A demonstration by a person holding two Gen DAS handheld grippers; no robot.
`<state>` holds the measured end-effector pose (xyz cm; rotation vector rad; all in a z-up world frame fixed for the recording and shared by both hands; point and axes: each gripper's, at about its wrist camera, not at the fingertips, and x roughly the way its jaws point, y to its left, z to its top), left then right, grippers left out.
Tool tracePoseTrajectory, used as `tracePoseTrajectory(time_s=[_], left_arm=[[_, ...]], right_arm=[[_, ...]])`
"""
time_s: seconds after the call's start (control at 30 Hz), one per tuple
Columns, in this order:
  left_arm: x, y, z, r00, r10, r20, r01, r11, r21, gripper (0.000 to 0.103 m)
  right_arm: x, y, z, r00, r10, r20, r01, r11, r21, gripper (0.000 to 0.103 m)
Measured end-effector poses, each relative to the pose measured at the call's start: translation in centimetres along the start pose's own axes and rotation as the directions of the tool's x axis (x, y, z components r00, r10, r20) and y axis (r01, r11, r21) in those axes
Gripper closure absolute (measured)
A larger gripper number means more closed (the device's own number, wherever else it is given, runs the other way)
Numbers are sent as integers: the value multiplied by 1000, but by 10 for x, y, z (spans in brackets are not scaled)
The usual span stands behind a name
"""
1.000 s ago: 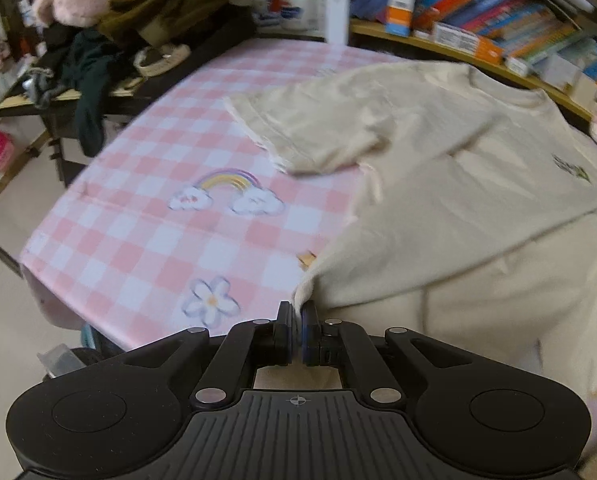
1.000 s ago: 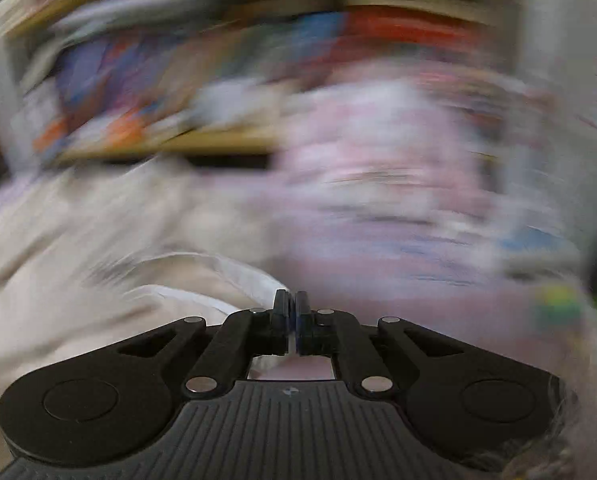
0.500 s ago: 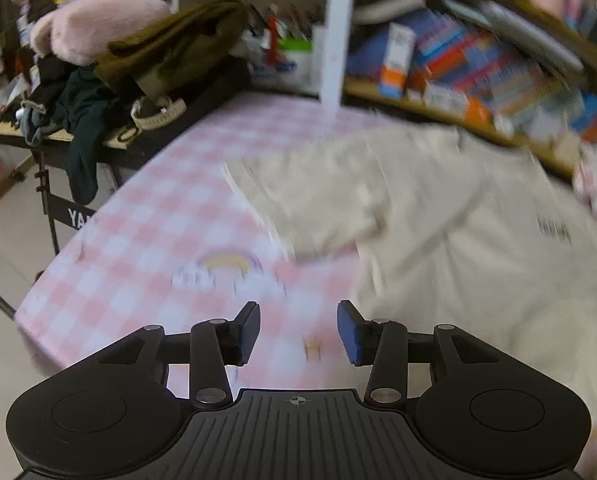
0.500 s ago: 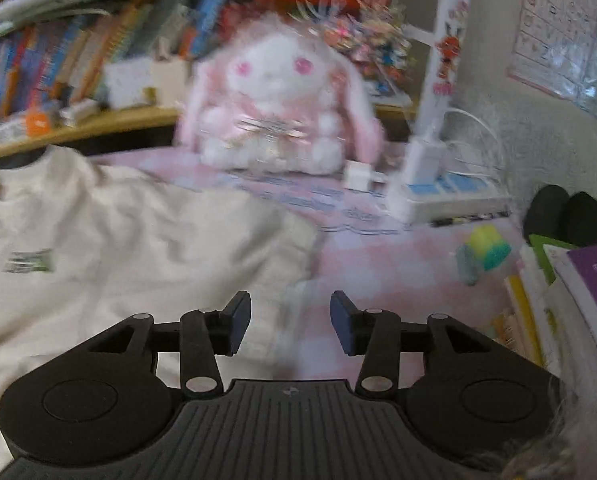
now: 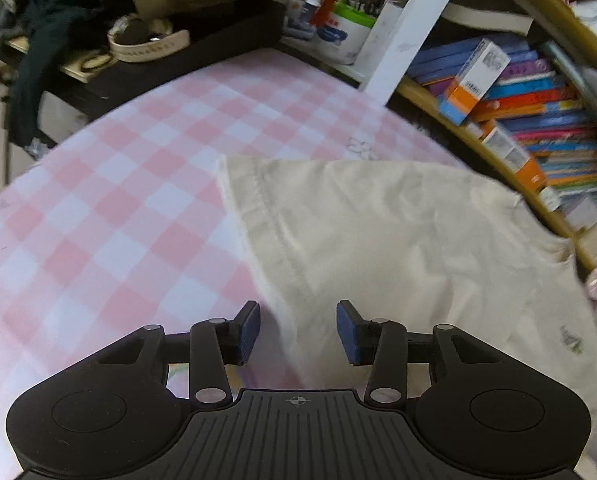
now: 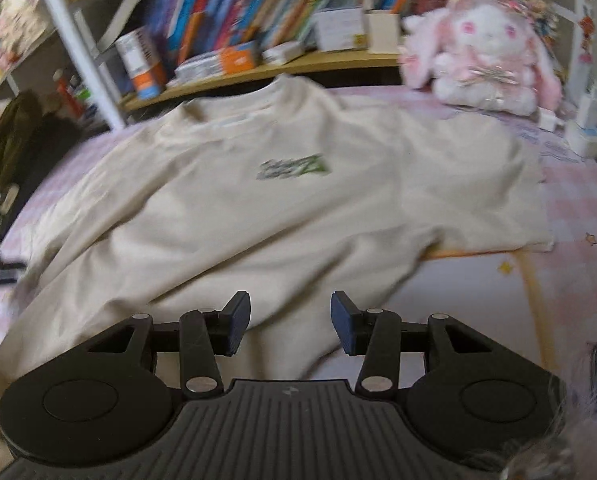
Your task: Fold clothes
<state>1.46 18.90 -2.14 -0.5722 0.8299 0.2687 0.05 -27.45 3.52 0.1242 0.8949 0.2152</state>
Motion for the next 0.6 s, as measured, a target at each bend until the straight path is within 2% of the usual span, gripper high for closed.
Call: tracePoseTrajectory(time_s=[0.03, 0.07, 0.1, 0.2, 0.23, 0.33, 0.4, 0.47, 0.53, 0.6], left_arm=[[3, 2, 2, 1000, -15, -3, 15, 1000, -7, 79], [6, 4, 5, 1000, -29, -6, 29, 999, -13, 91], [10, 6, 7, 999, -44, -10, 43, 999, -19, 95], [17, 11, 25, 996, -84, -20, 84, 996, 0, 96], [17, 17, 35, 997, -73, 8, 72, 997, 13, 96], [14, 42, 85, 991, -28, 132, 24, 999, 32, 96], [14, 51, 119, 979, 28, 203, -45, 996, 82, 96], [18, 52, 143, 970, 66, 235, -99, 986, 133, 96], [35, 51, 159, 989, 46, 138, -73, 977, 200, 92], [29, 44, 148, 989, 45, 143, -82, 960, 266, 88]], right_arm=[[0, 10, -4, 1000, -1, -5, 1, 1000, -7, 60], [0, 18, -8, 1000, -2, -12, 2, 1000, -6, 60], [0, 25, -12, 1000, -3, -21, 3, 1000, -3, 60], [0, 44, -27, 999, -17, -35, 18, 1000, 10, 60], [0, 50, -32, 999, -25, -37, 26, 1000, 15, 61], [-4, 67, -47, 998, -52, -41, 53, 998, 21, 61], [-8, 75, -56, 997, -56, -46, 56, 998, 15, 61], [-12, 80, -63, 997, -40, -62, 41, 999, 14, 61], [-15, 83, -68, 998, -22, -67, 24, 999, 35, 61], [-18, 84, -71, 998, -8, -66, 12, 998, 64, 61]])
